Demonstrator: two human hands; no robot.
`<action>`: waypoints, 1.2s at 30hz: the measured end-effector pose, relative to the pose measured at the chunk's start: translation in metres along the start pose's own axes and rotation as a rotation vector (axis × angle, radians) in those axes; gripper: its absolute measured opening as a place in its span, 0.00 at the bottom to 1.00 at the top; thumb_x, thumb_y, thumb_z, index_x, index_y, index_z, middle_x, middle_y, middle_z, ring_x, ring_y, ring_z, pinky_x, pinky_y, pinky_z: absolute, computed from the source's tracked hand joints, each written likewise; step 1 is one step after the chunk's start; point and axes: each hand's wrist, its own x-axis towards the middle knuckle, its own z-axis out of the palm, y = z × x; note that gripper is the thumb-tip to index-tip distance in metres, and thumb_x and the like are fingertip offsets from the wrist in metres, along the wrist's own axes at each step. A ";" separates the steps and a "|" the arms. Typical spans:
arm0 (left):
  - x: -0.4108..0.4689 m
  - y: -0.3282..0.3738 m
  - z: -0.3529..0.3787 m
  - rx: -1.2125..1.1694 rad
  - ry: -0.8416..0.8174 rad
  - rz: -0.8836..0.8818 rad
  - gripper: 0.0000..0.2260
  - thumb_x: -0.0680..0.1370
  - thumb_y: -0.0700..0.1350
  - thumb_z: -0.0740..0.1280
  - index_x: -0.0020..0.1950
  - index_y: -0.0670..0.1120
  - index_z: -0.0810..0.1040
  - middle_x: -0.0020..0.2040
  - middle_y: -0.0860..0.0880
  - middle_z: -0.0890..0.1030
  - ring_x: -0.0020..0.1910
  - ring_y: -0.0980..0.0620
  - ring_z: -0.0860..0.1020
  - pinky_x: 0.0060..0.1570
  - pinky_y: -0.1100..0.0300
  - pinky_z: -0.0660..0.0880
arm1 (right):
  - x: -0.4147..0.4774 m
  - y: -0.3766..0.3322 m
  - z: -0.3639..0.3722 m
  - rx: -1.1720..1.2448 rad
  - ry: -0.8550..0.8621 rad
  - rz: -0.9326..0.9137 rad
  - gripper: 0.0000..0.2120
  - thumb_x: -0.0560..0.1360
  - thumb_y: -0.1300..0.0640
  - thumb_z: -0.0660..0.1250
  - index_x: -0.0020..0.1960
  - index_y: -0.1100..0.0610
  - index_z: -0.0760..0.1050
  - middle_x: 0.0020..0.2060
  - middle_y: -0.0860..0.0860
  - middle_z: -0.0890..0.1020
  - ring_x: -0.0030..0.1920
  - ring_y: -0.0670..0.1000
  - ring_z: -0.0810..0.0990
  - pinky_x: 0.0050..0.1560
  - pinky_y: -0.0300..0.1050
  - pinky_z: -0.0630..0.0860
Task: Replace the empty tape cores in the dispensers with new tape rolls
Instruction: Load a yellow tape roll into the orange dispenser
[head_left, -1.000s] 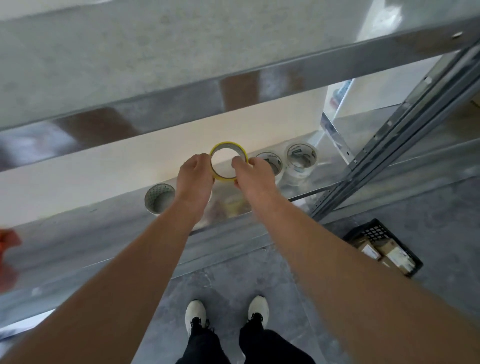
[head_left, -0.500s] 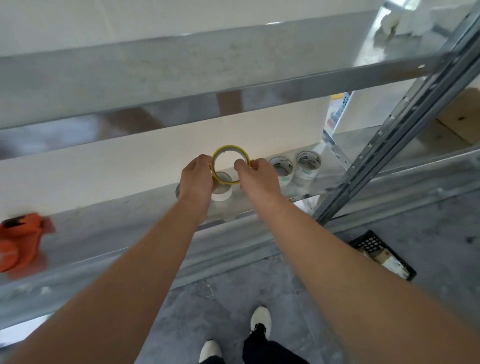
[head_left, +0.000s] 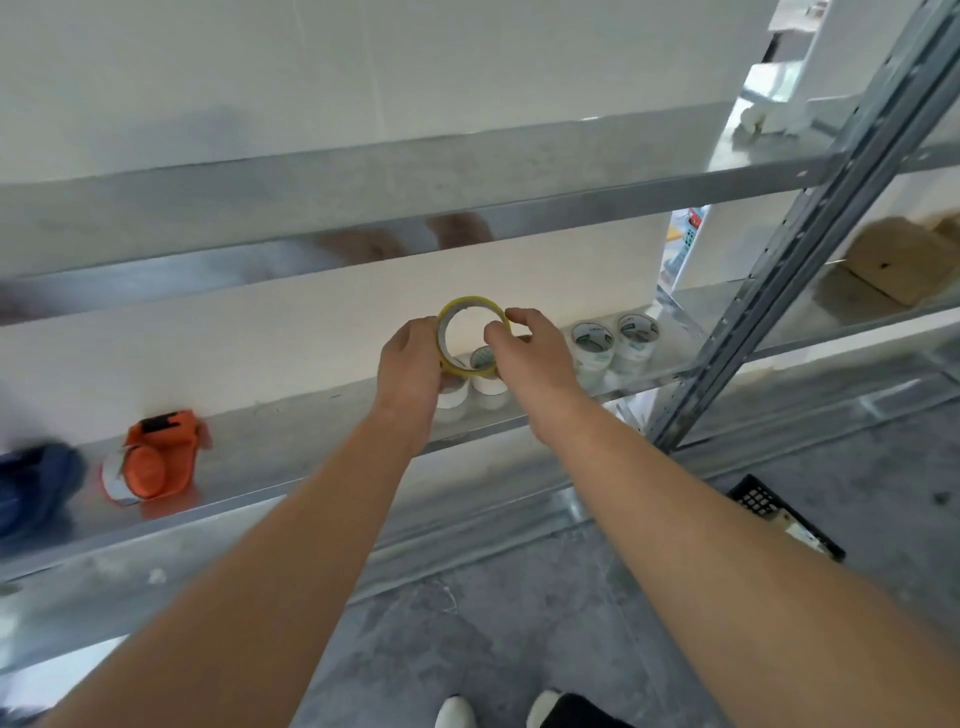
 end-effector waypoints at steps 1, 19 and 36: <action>-0.005 0.003 -0.006 -0.005 0.010 0.005 0.12 0.84 0.43 0.58 0.51 0.47 0.82 0.49 0.47 0.83 0.49 0.45 0.81 0.46 0.52 0.83 | -0.006 -0.004 0.002 -0.011 -0.011 -0.019 0.22 0.74 0.47 0.67 0.68 0.46 0.75 0.59 0.50 0.81 0.58 0.54 0.82 0.63 0.55 0.79; -0.112 0.053 -0.121 -0.110 0.348 0.158 0.12 0.84 0.45 0.60 0.49 0.52 0.83 0.59 0.46 0.84 0.66 0.41 0.79 0.63 0.45 0.81 | -0.106 -0.058 0.073 -0.048 -0.323 -0.242 0.10 0.77 0.51 0.68 0.56 0.52 0.73 0.49 0.50 0.80 0.51 0.54 0.82 0.56 0.59 0.83; -0.173 0.102 -0.340 -0.141 0.417 0.270 0.12 0.86 0.46 0.59 0.50 0.51 0.82 0.54 0.49 0.83 0.59 0.46 0.81 0.47 0.57 0.79 | -0.239 -0.121 0.240 0.037 -0.383 -0.292 0.07 0.78 0.55 0.68 0.54 0.55 0.76 0.46 0.50 0.80 0.43 0.52 0.81 0.55 0.59 0.84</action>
